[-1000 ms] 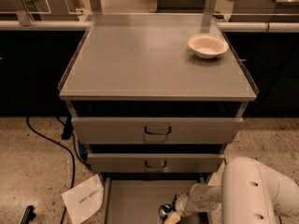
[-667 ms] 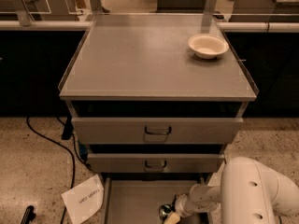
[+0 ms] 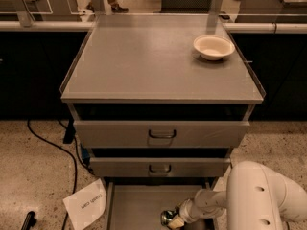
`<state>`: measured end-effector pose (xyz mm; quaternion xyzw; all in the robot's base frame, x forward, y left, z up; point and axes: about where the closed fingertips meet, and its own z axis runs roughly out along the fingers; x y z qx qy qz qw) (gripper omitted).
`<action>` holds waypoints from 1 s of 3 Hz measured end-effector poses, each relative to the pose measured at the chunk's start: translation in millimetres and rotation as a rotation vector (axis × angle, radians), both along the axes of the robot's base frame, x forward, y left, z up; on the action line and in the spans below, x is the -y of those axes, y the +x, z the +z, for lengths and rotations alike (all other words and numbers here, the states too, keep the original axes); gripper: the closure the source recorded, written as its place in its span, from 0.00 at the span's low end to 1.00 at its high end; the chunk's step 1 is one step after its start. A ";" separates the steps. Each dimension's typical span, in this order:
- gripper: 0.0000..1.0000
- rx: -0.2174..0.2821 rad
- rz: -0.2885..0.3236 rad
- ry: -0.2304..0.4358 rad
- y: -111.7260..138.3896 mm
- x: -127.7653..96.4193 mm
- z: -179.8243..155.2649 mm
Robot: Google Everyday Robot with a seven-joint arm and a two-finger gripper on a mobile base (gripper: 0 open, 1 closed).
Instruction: Pick green can from bottom drawer and place on counter
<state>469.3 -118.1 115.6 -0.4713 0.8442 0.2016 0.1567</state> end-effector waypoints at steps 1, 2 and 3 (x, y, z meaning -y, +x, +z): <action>0.66 0.000 0.000 0.000 0.0 0.0 0.0; 0.89 0.000 0.000 0.000 0.0 0.0 0.0; 1.00 0.024 -0.002 0.069 1.7 -1.5 17.3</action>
Offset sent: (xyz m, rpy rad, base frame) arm 0.0000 0.0000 0.0000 0.0000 0.0000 0.0000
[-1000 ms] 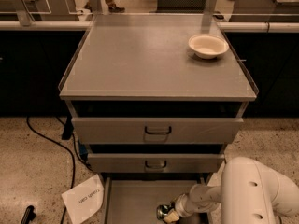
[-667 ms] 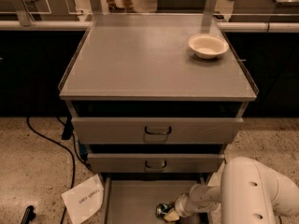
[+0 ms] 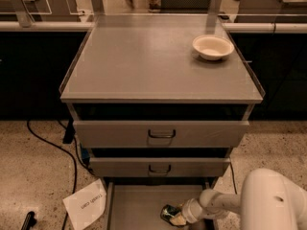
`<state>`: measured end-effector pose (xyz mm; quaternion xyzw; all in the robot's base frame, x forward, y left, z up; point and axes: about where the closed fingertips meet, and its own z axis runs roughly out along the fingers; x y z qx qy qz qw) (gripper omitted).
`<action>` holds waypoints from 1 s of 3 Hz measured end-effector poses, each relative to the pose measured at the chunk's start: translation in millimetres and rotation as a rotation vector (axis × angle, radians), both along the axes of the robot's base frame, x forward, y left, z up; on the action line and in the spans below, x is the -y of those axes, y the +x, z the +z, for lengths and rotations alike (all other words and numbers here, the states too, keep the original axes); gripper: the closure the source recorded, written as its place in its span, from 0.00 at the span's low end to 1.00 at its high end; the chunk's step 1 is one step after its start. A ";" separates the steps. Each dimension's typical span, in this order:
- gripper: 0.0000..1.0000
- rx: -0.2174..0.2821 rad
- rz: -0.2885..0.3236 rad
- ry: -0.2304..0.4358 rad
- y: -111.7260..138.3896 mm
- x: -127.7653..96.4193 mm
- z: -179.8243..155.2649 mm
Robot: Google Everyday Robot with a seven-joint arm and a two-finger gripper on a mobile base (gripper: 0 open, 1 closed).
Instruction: Pick green can from bottom drawer and place on counter
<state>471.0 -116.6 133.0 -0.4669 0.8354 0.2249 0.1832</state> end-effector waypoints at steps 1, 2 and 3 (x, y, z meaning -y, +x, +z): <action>1.00 0.045 -0.018 0.085 -1.1 6.1 42.0; 1.00 0.100 -0.046 0.164 -9.3 16.2 94.1; 1.00 0.168 -0.035 0.217 -15.9 22.1 155.3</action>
Offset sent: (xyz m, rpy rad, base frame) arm -0.0208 -0.0379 0.1636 0.2600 -0.1726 -0.0950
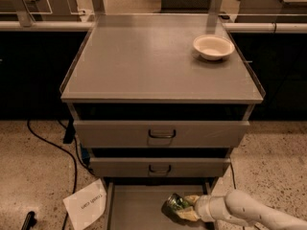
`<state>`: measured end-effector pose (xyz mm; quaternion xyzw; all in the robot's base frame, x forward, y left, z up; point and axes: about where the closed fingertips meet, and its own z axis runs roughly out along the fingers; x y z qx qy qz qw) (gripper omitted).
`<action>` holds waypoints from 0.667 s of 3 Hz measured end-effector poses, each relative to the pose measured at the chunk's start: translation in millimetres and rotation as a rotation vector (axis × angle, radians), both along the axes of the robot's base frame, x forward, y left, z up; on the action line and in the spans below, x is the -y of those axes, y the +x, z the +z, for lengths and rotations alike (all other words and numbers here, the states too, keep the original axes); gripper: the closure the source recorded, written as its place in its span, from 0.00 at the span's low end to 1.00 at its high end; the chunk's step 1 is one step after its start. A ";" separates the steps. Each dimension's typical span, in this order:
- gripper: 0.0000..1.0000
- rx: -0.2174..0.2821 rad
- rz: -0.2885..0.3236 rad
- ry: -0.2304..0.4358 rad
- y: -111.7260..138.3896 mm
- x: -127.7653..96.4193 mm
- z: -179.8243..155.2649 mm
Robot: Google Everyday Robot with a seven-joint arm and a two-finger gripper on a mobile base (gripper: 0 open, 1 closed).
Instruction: Pick green can from bottom drawer and place on counter
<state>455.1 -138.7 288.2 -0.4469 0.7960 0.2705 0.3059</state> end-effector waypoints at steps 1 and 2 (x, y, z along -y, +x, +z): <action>1.00 0.087 0.012 0.012 3.8 1.7 58.6; 1.00 0.087 0.012 0.012 3.8 1.7 58.8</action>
Offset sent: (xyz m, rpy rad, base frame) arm 0.0018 -0.0006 0.0484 0.0120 -0.0710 0.0124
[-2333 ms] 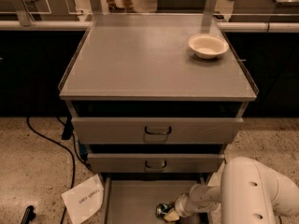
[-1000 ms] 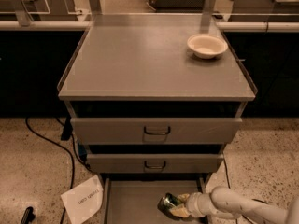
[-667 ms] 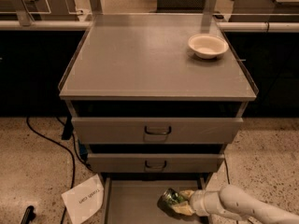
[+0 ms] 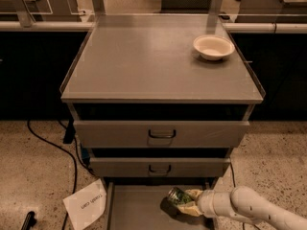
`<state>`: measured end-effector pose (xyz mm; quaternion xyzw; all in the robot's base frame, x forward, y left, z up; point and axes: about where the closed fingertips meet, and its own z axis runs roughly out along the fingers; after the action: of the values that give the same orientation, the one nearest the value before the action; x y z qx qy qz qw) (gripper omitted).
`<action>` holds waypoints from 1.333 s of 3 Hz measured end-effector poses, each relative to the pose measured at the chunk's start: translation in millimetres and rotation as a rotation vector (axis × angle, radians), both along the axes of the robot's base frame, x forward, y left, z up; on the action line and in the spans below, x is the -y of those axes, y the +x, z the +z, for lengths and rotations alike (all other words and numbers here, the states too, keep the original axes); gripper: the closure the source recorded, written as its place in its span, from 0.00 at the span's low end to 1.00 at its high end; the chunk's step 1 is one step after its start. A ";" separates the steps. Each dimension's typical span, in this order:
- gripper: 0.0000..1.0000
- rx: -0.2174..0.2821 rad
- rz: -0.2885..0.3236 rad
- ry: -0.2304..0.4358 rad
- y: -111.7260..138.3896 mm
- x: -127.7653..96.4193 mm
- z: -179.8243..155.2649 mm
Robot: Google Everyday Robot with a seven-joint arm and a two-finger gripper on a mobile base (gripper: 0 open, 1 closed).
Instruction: Pick green can from bottom drawer and place on counter
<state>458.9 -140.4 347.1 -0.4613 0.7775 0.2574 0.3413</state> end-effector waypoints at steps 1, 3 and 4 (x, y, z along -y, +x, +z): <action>1.00 0.033 0.042 0.020 -7.3 -13.6 34.1; 1.00 0.276 0.202 -0.036 -46.0 -71.3 182.8; 1.00 0.388 0.240 -0.044 -52.9 -91.3 250.9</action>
Offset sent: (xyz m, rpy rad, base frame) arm -0.0610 0.0811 0.2084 -0.0404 -0.3160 0.2528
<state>406.0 -49.1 597.9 -0.5988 0.6423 0.1856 0.4409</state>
